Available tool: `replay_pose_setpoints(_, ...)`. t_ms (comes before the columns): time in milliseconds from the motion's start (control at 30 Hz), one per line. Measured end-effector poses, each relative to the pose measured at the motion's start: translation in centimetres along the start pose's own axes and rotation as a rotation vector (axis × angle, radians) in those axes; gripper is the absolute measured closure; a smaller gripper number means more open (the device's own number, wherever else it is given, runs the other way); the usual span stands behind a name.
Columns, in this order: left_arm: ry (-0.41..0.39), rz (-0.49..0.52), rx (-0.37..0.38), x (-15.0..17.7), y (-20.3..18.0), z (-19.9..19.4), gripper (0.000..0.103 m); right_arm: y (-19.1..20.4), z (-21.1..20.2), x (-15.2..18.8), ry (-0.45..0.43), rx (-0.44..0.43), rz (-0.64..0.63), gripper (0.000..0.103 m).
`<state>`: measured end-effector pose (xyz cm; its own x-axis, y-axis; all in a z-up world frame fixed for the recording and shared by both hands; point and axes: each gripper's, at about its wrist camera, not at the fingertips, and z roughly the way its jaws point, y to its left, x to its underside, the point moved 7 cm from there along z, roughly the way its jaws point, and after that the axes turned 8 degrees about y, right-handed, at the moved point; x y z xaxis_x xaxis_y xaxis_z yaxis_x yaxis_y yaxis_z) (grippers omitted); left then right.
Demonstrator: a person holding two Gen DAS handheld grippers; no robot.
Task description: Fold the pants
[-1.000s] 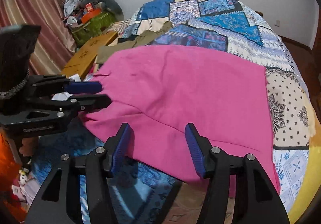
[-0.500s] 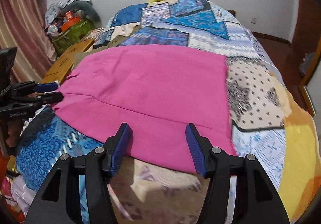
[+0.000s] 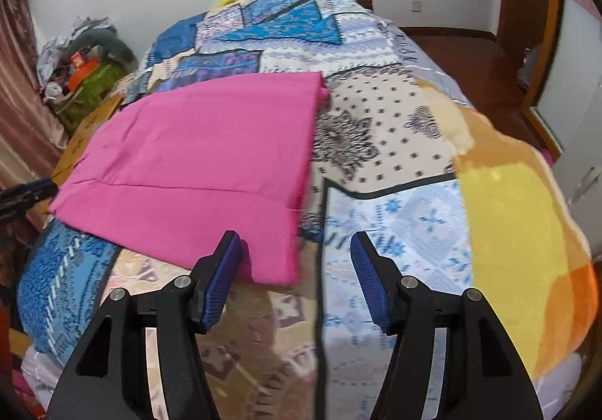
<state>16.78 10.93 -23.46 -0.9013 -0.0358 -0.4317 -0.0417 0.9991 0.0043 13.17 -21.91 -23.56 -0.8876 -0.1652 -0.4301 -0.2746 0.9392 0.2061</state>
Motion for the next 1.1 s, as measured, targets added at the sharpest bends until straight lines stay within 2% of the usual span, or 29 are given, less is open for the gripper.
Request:
replay_pose_setpoints(233,-0.033,-0.073,-0.014,-4.4,2.4,0.7,0.043,0.2,-1.6,-3.4,-0.067,-0.01,-0.026,0.046)
replay_pose_setpoints(500,-0.023,-0.093,0.002,-9.3,2.8,3.5,0.042,0.8,0.5,-8.8,-0.1,-0.023,-0.076,0.046)
replay_pose_setpoints(733,0.038,-0.106,0.033,-11.2,2.7,7.4,0.042,-0.5,5.1,-13.0,-0.055,-0.031,-0.084,0.046)
replay_pose_setpoints(933,0.11,-0.126,0.111,-10.8,2.3,10.5,0.042,-2.0,9.8,-15.4,0.013,-0.074,-0.016,0.046)
replay_pose_setpoints(1067,0.104,-0.097,0.104,-10.4,2.0,11.1,0.041,-2.2,12.6,-16.1,0.064,-0.096,0.005,0.046)
replay_pose_setpoints(1100,0.098,-0.088,0.08,-10.3,2.0,11.1,0.041,-2.2,13.3,-16.0,0.087,-0.102,0.005,0.047)
